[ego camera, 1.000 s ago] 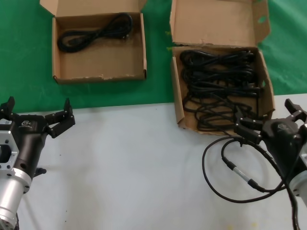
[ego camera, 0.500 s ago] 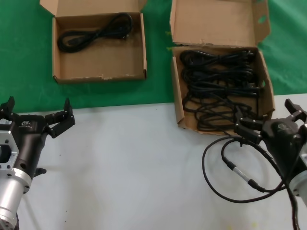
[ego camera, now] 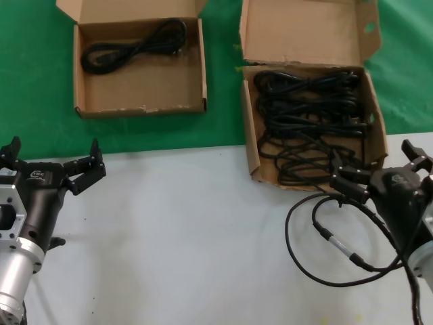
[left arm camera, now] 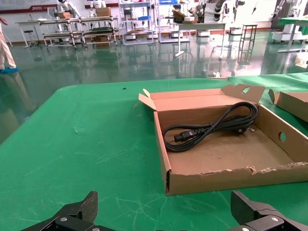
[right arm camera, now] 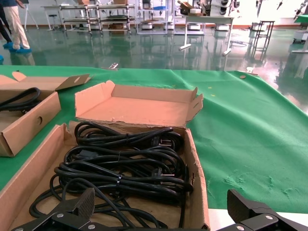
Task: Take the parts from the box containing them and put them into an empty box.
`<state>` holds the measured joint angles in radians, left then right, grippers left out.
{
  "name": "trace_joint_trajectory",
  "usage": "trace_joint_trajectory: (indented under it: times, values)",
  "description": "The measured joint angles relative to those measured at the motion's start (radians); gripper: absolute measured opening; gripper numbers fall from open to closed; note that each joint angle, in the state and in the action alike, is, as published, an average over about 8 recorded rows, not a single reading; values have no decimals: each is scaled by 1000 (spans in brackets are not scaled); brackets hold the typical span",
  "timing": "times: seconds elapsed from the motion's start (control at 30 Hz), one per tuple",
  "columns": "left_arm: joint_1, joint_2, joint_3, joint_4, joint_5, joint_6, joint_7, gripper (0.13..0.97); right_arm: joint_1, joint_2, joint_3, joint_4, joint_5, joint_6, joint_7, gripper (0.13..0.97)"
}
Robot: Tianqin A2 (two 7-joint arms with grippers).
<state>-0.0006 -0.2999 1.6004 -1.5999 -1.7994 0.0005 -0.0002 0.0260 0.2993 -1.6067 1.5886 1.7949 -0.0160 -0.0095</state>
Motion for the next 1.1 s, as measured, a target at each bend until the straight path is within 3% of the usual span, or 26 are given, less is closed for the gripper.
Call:
trace_joint_trajectory:
  times: [1.1]
  values:
    - [0, 0, 0, 0, 0, 0, 0, 966, 0, 0, 0, 0, 0, 0, 0, 966]
